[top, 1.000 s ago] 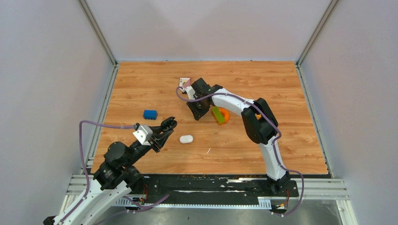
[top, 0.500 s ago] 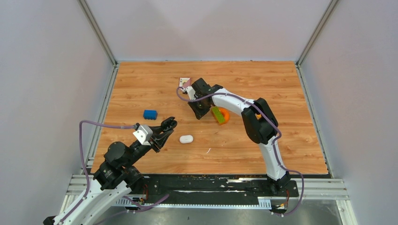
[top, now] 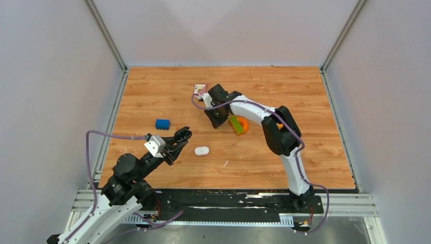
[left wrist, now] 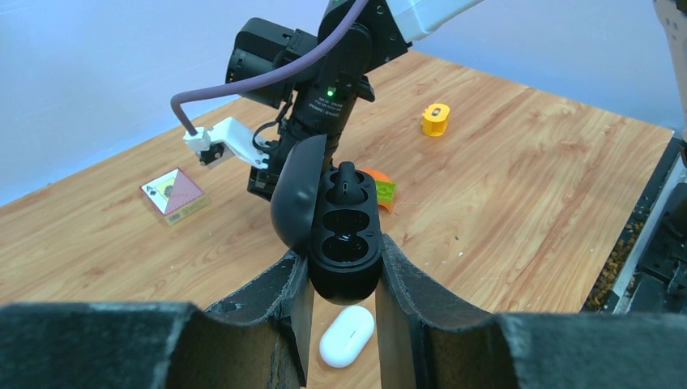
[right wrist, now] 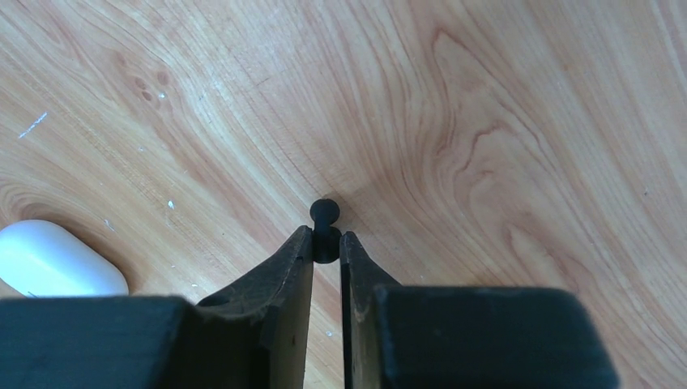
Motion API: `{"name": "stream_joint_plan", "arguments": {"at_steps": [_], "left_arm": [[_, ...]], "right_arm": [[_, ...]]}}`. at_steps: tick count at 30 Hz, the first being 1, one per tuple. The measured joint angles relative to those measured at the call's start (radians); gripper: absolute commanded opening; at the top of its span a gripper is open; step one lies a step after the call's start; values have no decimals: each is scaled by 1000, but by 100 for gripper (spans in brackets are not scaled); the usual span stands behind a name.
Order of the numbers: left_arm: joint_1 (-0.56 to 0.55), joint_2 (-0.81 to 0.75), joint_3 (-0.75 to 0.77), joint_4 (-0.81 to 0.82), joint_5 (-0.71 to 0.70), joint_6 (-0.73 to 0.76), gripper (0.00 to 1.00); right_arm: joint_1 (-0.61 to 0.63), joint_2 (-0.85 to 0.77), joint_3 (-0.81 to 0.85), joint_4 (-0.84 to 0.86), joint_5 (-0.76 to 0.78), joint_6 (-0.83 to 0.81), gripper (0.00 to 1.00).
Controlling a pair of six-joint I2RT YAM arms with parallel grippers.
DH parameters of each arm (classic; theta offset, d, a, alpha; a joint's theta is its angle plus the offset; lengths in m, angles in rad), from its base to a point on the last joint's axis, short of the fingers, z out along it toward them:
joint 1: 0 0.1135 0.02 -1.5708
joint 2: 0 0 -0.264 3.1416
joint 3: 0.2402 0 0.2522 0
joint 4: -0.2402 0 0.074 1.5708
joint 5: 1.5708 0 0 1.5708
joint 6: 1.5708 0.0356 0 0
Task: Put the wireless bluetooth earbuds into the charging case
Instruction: Pick up the earbud from the center of the board.
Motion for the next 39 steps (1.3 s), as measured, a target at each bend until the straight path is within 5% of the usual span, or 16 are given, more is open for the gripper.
{"name": "stream_joint_plan", "arguments": {"at_steps": [12, 30, 39], "left_arm": [[0, 0, 0, 0, 3, 0, 0], [0, 6, 0, 0, 7, 0, 0], [0, 8, 0, 0, 8, 0, 0]], "right_arm": [[-6, 2, 24, 0, -31, -23, 25], [-7, 19, 45, -8, -35, -53, 14], [-8, 19, 45, -8, -28, -74, 0]]}}
